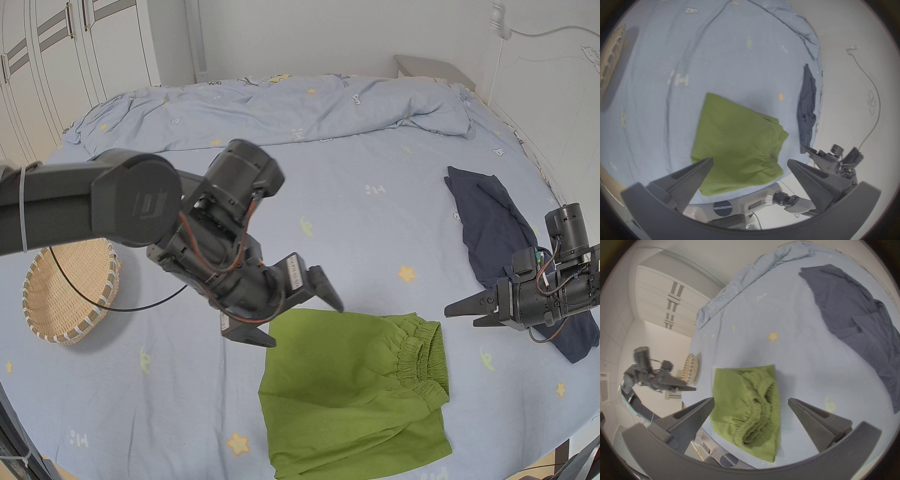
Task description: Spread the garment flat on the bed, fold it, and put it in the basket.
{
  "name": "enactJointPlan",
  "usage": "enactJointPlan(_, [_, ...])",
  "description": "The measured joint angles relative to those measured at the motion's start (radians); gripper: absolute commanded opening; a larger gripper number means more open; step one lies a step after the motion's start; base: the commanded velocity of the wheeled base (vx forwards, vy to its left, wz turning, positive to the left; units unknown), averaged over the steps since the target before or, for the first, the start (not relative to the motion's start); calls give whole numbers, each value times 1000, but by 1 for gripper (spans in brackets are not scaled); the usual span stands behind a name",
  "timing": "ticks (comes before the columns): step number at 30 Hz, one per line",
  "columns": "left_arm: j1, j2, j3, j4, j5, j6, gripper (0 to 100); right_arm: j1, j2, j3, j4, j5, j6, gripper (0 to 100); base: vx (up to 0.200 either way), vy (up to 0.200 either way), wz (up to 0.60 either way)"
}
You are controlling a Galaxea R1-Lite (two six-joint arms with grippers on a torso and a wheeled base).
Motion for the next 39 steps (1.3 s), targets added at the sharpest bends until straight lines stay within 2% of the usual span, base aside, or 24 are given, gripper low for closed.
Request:
enactJointPlan(6, [107,-27,222,-164,-79,140,100,109,11,-52,-20,27,41,100,0,0,0])
enactJointPlan(9, [155,-38,364,-322,-143,268,100,193,40,-78,-27,45,67,100,0,0,0])
enactJointPlan(12, [192,-42,476,-471,-195,353,100,272,79,-91,-31,61,96,100,0,0,0])
enactJointPlan(18, [234,-37,582,-587,-240,407,100,407,151,-84,-28,100,206,100,0,0,0])
enactJointPlan(21, [241,-27,598,-624,-247,414,100,448,171,-51,-26,108,225,100,0,0,0])
enactJointPlan(25, [239,-13,605,-650,-249,416,100,447,197,-19,-29,108,219,100,0,0,0])
enactJointPlan(30, [229,-4,607,-655,-250,416,100,374,231,6,-61,112,145,100,0,0,0])
enactJointPlan(39, [212,10,608,-686,-252,417,100,301,270,116,-81,114,137,100,0,0,0])
